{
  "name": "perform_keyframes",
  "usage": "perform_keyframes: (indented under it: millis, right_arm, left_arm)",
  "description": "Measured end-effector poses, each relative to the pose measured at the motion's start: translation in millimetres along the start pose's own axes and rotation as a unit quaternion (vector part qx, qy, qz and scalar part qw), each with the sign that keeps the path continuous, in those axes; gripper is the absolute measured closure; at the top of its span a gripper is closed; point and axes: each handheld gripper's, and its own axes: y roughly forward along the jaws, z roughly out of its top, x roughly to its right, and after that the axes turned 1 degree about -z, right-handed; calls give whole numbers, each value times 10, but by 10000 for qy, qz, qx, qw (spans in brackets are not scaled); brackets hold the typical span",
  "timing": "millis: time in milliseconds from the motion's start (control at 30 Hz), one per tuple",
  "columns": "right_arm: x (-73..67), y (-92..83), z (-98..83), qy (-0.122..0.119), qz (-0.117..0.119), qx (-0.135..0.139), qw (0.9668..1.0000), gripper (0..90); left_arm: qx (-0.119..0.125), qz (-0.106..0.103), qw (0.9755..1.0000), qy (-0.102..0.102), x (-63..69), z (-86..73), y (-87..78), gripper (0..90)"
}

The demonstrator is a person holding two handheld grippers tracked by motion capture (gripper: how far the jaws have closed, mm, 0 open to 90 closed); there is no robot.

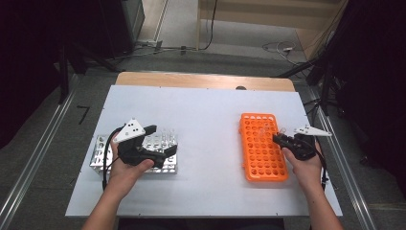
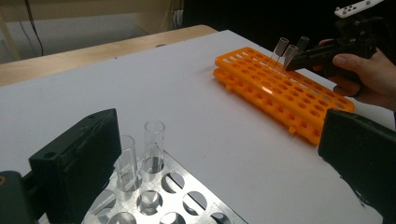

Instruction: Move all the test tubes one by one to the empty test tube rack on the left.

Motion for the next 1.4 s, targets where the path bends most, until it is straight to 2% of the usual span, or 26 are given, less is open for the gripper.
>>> perform_keyframes:
  millis: [333, 500, 700, 833, 1067, 1400]
  right_arm:
    - [6, -55, 29, -23, 4, 166, 9999, 729]
    - [15, -131, 77, 61, 72, 318, 9994, 730]
    - [-16, -227, 150, 8, 18, 456, 9990, 730]
    - [-24, -297, 201, 46, 76, 556, 9984, 730]
    - [-138, -433, 326, -10, 197, 736, 9971, 730]
    - [-399, -556, 472, -339, 497, 854, 9945, 730]
  left_arm:
    - [-30, -11, 10000, 30, 9, 3, 2, 0]
    - [-39, -18, 10000, 38, 8, 3, 5, 0]
    - [-36, -30, 10000, 44, 14, 6, 6, 0]
    - [-34, -26, 10000, 48, 13, 10, 1, 0]
    - [-54, -36, 10000, 57, 23, 12, 6, 0]
    - [-36, -55, 9999, 87, 35, 22, 0, 0]
